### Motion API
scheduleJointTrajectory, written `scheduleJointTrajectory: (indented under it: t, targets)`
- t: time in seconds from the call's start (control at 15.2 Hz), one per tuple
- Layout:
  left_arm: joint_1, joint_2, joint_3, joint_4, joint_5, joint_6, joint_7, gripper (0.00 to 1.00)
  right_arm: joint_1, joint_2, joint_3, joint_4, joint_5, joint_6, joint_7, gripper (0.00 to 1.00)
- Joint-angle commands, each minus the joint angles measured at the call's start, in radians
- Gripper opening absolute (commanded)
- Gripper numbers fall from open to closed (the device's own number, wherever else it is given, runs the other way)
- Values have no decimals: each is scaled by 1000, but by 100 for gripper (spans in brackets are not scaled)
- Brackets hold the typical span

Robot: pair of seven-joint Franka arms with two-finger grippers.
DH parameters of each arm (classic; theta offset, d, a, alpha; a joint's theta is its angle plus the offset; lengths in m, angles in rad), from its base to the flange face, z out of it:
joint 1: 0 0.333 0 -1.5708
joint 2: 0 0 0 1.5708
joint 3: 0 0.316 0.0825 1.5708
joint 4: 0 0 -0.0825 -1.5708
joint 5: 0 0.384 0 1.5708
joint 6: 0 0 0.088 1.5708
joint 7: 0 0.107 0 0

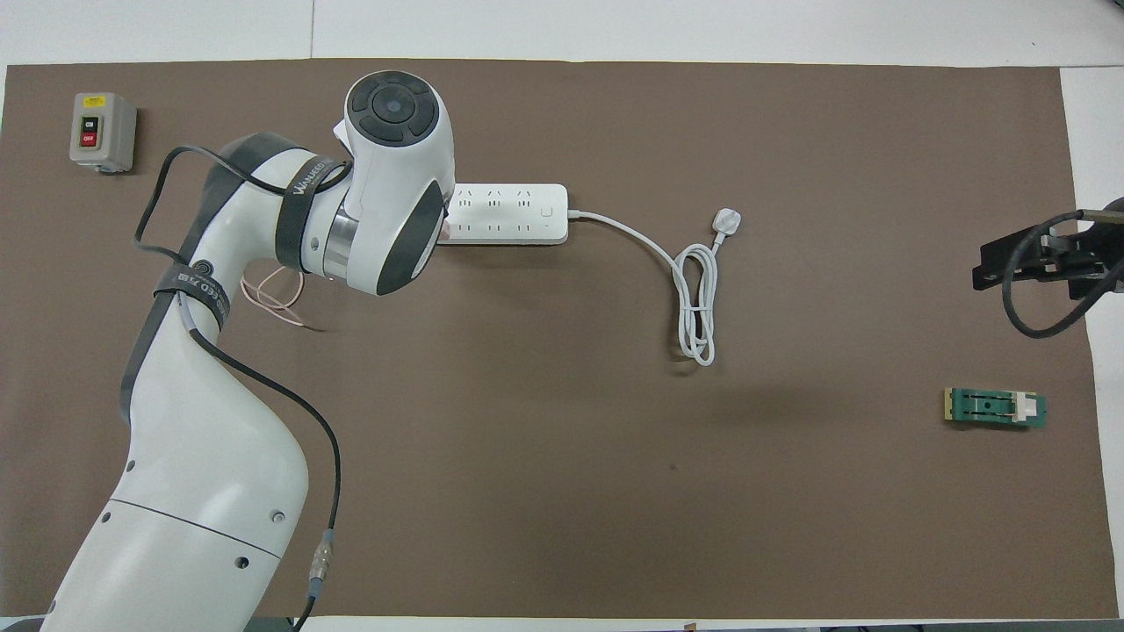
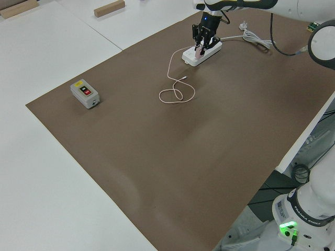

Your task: Plug charger into power strip

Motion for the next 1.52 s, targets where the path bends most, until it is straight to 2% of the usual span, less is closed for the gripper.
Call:
scheduleJointTrajectory:
  t: [0.0,0.33,1.45]
  targets:
    - [-12,-18,18,-23,11,19,-15,0,-7,-14,7,-11,-7,1,-15,100]
    - [-3,9,21,15,13,16,-14,0,-7,-14,7,-11,-7,1,-15,100]
    - [-3,22,20,25,8,34,-14,0,-7,-14,7,-11,-7,1,-15,100]
